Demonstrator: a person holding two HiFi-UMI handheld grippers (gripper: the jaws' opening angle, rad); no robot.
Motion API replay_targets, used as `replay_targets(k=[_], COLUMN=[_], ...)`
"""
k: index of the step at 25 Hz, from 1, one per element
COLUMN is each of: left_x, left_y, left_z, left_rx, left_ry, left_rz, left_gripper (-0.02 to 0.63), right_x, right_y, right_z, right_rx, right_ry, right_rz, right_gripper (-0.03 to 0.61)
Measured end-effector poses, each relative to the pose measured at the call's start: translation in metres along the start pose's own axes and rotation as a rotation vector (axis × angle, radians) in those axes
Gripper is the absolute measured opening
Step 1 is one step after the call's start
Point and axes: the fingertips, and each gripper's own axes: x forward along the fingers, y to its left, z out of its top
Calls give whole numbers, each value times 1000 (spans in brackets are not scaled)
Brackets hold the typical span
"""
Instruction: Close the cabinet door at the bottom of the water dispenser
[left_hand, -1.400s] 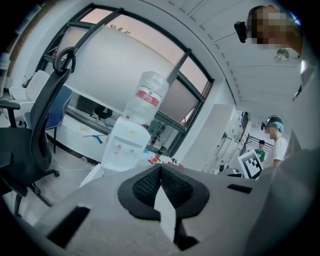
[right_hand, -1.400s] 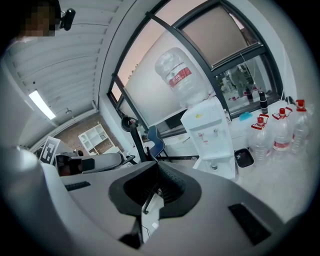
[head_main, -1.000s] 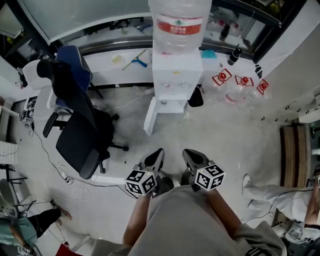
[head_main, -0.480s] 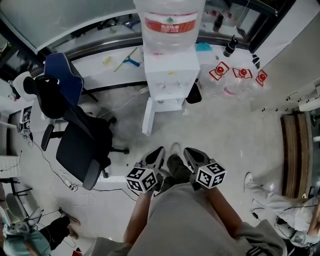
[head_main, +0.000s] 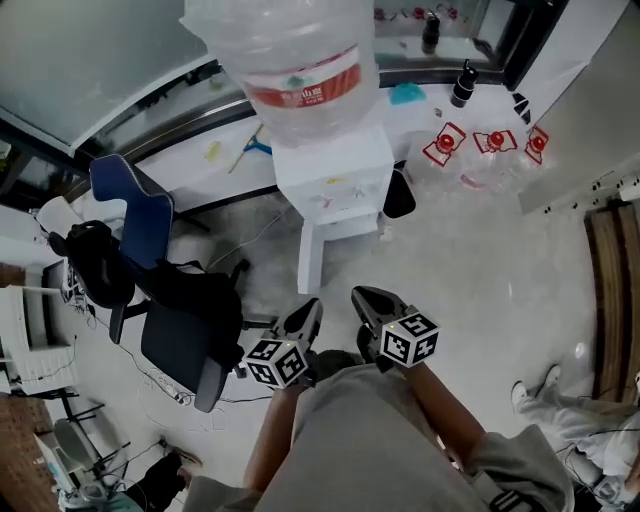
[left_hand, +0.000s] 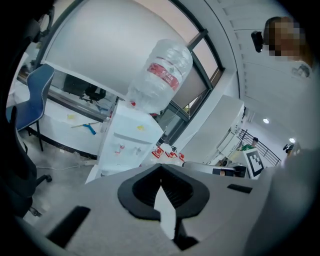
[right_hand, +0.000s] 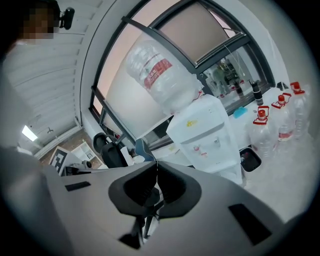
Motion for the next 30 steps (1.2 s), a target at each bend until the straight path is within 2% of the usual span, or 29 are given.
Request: replay_targets(k=[5,10,16,23,27,30], left_x=[32,53,73,78,79,88], left_y=[8,28,67,134,173,199], left_z=[12,11,-8,-47,-70,-84], left_rx=[11,28,75,128,163,164], left_ry=[73,155,262,397,460,470], left_rz=[-16,-39,-127,-184,-173,-141], left_gripper=[8,8,8,8,8,8], right_x=[18,39,65,108,141,161], right_y=[-27,-44,-60,-73,-78,-90], right_z=[10,2,-26,-89,-133,-163], right_rx=[82,144,211,407,512,565], right_ry=[-25,-36,-64,-148,-164,-159], right_rz=[-29,-76,-206,-369,-401,-415], right_gripper=[12,12,12,12,12,12])
